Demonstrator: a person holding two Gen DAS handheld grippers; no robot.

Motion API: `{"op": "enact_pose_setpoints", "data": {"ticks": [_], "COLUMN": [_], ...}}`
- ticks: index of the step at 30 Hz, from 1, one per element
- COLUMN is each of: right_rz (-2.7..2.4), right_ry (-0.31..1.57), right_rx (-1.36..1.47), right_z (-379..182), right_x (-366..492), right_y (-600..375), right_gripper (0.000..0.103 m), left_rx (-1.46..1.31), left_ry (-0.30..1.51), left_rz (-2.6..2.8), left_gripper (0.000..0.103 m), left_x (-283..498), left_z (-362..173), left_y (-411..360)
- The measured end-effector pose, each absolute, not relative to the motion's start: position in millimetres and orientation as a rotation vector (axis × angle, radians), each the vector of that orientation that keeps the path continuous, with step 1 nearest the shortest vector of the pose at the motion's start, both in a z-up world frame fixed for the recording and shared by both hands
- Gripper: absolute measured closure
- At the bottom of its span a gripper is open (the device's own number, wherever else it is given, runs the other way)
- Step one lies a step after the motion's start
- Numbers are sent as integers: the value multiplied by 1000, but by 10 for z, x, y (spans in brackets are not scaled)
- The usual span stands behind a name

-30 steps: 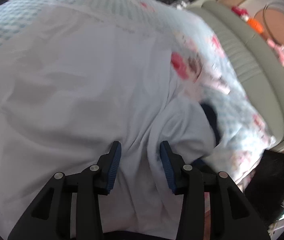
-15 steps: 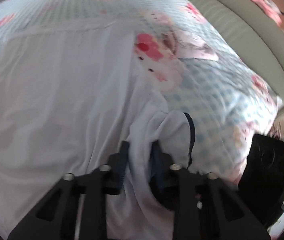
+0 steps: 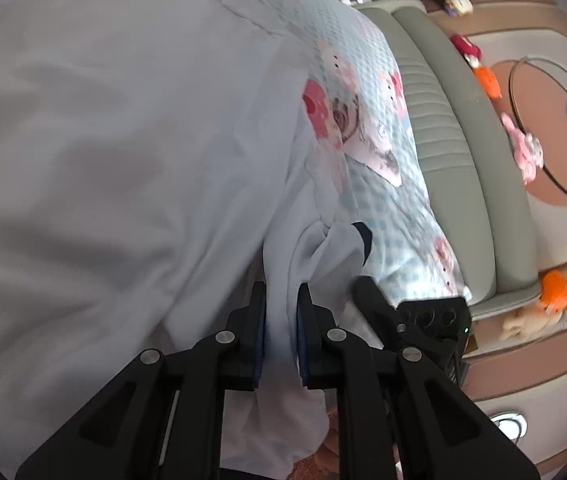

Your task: Fold clothes

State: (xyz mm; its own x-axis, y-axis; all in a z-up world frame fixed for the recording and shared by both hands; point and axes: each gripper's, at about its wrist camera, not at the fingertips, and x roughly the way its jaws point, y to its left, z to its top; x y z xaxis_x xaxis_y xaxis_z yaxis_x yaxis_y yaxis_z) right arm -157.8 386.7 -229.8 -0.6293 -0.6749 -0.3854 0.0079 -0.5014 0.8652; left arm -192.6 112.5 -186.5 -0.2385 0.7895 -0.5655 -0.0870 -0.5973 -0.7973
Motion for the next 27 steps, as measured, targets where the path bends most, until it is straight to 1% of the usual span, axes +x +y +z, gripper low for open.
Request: {"op": "enact_pose_setpoints", "data": {"ticks": [1, 2, 3, 4, 5, 6, 8, 10, 14, 17, 19, 22, 24, 25, 26, 27], "right_rz": [-2165, -2161, -2177, -2201, -2232, -2267, -2362, -2477, -2648, -2693, -2754, -2849, -2909, -2920, -2943, -2972], "right_ry": [-1191, -1151, -1112, -1071, -1043, -1018, -995, -994, -980, -1022, -984, -905, -848, -854, -874, -894], "right_rx": [1036, 1041, 1045, 1047, 1053, 1060, 1073, 1055, 955, 854, 910, 1025, 1103, 1110, 1098, 1082], "right_z": [-2279, -2259, -2231, -2199, -2169, -2140, -2058, -1913, -1557, -1348, -1399, -1518, -1597, -1610, -1596, -1575], "right_x": [-1602, -1609, -1594, -1574, -1547, -1517, -1414, -1287, -1061, -922, -919, -934, -944, -910, -864, -819], "right_y": [3781, 3719, 3674, 3630, 3629, 3643, 3757, 3945, 4310, 4578, 4576, 4533, 4504, 4503, 4521, 4544], "right_gripper": [42, 60, 67, 77, 91, 95, 97, 97, 97, 97, 97, 94, 86, 81, 78, 78], "left_rx": [-1420, -1424, -1435, -1428, -1420, -1411, -1377, -1329, -1261, -1322, -1347, -1372, -1367, -1362, -1356, -1351], "left_ry": [-838, -803, -744, -732, -719, -708, -678, -602, -539, -490, -432, -282, -200, -171, -147, -153], "left_rz": [1905, 1920, 1953, 1949, 1945, 1941, 1949, 1967, 1976, 2091, 2089, 2094, 2107, 2110, 2113, 2109], "left_gripper": [89, 89, 88, 87, 83, 72, 60, 60, 60, 59, 59, 58, 57, 57, 57, 57], "left_x": [-1916, -1906, -1895, -1889, -1883, -1874, -1832, -1774, -1725, -1704, -1663, -1575, -1536, -1518, -1503, -1497], "left_z": [-1845, -1824, -1795, -1767, -1738, -1708, -1622, -1500, -1371, -1428, -1520, -1598, -1583, -1568, -1553, -1534], "left_y": [1170, 1217, 1267, 1279, 1291, 1299, 1313, 1410, 1592, 1672, 1779, 1937, 1994, 2010, 2021, 2009]}}
